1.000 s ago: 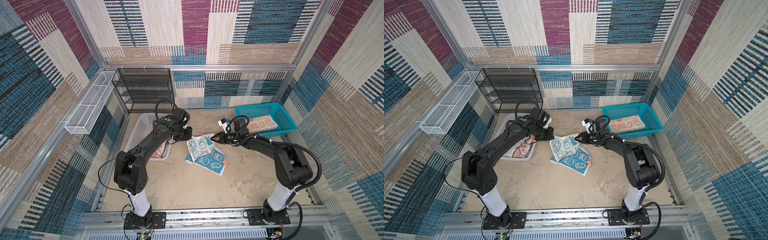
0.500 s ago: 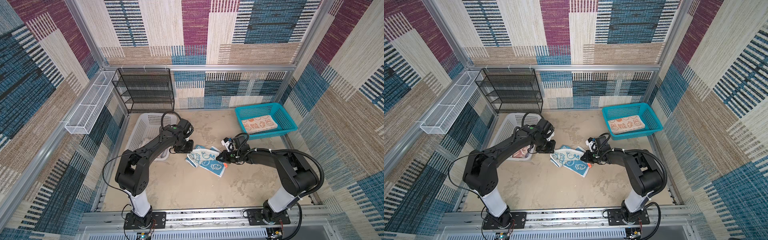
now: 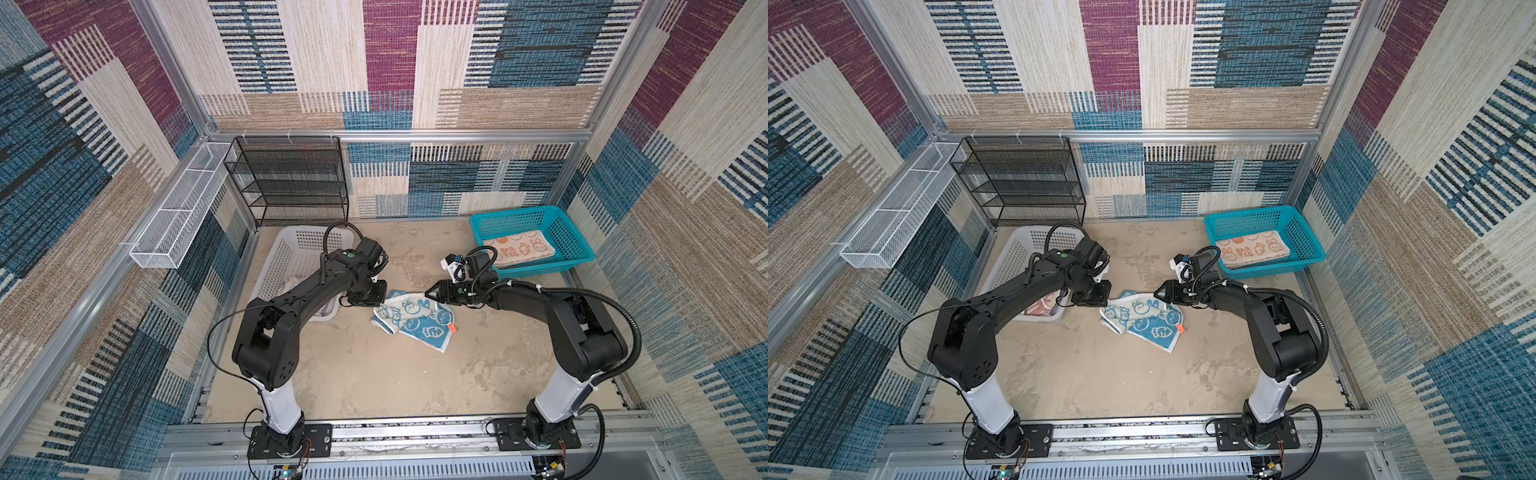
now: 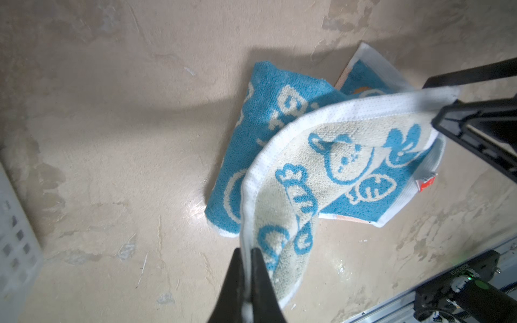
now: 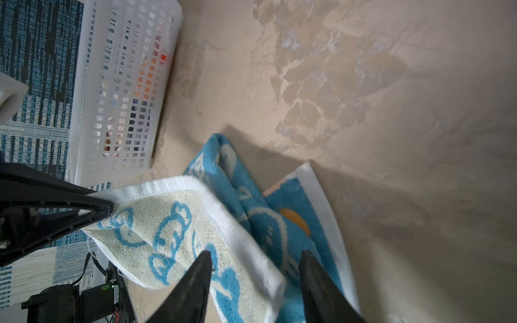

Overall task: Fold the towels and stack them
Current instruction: 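Hold the towel edge with both grippers and lift it slightly, then lift the blue bunny towel high with both grippers, letting it hang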

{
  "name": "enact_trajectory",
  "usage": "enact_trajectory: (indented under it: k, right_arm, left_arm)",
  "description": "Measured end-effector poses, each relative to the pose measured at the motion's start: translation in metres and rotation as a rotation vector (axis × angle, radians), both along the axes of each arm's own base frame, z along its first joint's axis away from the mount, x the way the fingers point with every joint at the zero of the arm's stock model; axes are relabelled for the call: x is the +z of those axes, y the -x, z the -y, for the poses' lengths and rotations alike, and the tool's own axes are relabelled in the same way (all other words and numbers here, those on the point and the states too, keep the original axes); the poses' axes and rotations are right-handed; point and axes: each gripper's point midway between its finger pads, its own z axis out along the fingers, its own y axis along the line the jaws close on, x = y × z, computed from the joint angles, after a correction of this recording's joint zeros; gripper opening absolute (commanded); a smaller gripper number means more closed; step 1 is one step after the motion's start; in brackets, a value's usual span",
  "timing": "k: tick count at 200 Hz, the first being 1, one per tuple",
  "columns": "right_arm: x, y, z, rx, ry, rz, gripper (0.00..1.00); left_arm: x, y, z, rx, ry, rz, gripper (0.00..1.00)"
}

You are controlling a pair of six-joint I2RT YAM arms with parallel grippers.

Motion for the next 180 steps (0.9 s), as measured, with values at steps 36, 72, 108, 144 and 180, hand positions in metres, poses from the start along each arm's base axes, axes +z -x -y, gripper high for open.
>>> enact_trajectory:
  k: [36,72,108,144,180]
  right_arm:
    - [-0.002,-0.005,-0.004,0.009,-0.009,-0.006,0.33]
    - [0.000,-0.005,-0.004,0.009,-0.011,-0.004,0.20]
    - [0.013,-0.002,-0.003,0.010,-0.019,0.023,0.25]
    - [0.016,0.004,-0.001,0.010,-0.021,0.029,0.32]
    - [0.009,0.009,0.000,0.014,-0.016,0.013,0.28]
  left_arm:
    - [-0.001,0.000,0.000,-0.003,-0.002,-0.002,0.00]
    - [-0.001,0.000,-0.001,-0.002,-0.004,0.000,0.00]
    - [-0.001,-0.001,0.000,-0.002,-0.003,0.003,0.00]
    - [0.002,-0.003,0.001,-0.001,0.002,0.010,0.00]
    - [0.002,-0.003,0.001,-0.001,0.003,0.012,0.00]
